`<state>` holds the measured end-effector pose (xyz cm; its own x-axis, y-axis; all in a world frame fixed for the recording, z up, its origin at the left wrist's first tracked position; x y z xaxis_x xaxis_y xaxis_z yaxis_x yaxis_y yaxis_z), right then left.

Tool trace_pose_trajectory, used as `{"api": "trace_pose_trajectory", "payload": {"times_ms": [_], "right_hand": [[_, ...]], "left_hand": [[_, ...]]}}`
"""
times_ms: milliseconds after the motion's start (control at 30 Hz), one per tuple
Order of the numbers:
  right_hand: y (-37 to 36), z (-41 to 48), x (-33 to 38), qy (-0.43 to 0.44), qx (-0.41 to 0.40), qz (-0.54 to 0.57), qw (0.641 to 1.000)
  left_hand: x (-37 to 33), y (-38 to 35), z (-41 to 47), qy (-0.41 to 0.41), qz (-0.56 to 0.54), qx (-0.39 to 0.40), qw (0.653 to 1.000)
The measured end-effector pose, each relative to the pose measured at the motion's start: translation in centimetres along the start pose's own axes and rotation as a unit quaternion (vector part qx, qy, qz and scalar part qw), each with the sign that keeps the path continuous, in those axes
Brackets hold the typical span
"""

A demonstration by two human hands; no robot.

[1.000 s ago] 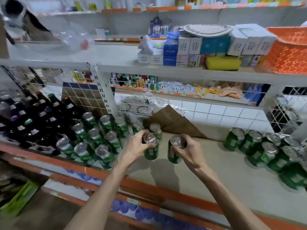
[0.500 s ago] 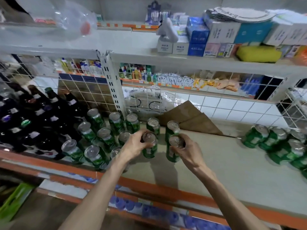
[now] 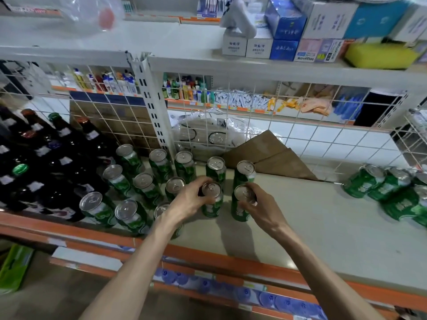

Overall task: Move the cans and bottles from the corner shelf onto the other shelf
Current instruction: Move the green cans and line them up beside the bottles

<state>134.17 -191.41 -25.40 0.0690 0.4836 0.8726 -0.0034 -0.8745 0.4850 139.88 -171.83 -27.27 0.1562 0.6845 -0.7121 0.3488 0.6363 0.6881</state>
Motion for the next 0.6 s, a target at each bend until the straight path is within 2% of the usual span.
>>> {"api": "trace_pose_trajectory", "payload": {"times_ms": [600], "right_hand": [[-0.94, -0.24, -0.49, -0.016, 0.037, 0.011, 0.999]], "left_hand": [[-0.19, -0.28, 0.17, -0.029, 0.032, 0.019, 0.999]]}}
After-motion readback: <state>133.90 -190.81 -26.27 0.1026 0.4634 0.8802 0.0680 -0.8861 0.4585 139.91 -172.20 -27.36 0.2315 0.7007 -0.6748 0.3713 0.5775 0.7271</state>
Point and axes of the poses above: each hand's wrist, its own z-axis towards the middle knuckle, its own y-axis out of the back of the hand, x = y × z, the point moved 9 cm from there along z, towards the middle knuckle, and after that the axes turned 9 degrees about z, right-handed, at the moved point
